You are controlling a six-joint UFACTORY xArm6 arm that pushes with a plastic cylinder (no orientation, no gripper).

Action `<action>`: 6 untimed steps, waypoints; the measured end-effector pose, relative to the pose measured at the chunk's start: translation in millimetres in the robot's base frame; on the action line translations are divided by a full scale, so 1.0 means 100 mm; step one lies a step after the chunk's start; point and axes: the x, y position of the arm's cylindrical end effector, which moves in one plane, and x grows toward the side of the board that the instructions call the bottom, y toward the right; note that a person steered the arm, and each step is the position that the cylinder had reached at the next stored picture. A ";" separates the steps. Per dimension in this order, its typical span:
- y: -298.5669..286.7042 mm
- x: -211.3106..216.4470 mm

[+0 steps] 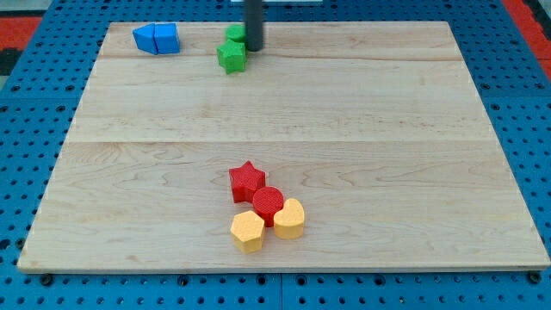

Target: Push the green star to the group of blocks

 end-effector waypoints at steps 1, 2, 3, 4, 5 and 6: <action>0.01 -0.10; 0.01 -0.32; -0.35 -0.33; -0.35 -0.13; 0.39 -0.14; 0.83 0.17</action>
